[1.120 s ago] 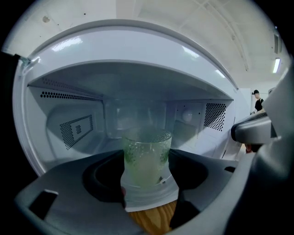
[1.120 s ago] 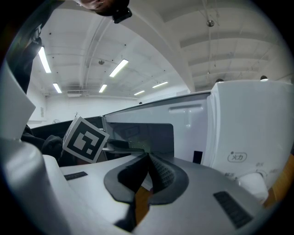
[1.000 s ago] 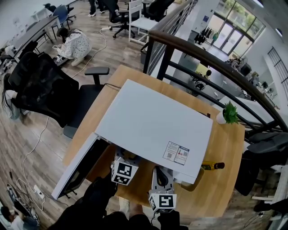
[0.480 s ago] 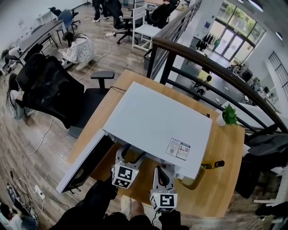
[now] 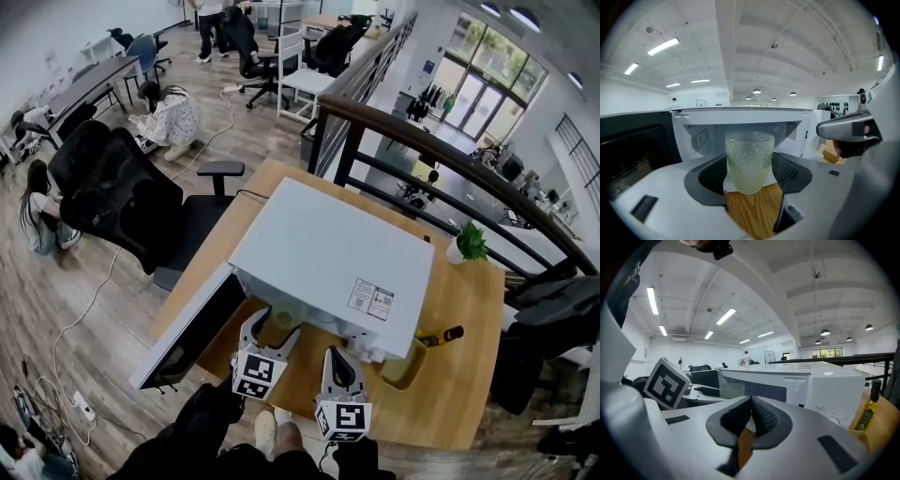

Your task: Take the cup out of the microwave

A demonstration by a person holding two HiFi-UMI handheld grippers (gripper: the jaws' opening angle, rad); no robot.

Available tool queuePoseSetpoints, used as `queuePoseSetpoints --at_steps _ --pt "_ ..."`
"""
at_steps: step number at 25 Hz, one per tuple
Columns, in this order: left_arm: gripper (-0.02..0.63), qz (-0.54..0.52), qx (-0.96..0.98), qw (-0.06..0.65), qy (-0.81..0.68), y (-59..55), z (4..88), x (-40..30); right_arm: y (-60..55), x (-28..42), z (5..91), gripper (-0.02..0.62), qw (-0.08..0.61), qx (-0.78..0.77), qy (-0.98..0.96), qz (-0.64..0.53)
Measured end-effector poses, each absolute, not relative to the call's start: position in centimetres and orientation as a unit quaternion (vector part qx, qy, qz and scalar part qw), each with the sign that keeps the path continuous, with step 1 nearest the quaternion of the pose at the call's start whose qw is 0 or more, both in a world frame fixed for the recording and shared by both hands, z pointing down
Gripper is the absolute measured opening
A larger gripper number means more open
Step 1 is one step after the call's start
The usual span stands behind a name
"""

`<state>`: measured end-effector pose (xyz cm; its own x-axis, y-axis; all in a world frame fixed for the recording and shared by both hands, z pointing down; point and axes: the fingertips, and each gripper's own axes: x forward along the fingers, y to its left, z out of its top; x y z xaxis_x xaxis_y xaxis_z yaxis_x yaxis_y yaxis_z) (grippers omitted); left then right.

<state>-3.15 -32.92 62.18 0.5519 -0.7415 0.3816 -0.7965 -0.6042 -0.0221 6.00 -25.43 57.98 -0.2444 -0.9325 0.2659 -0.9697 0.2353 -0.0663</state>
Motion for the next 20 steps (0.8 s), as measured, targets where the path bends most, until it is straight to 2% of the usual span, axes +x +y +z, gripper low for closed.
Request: queuePoseSetpoints --at_steps 20 --pt "0.304 0.137 0.878 0.027 -0.457 -23.2 52.3 -7.2 -18.2 3.8 50.5 0.015 0.052 0.610 -0.789 0.054"
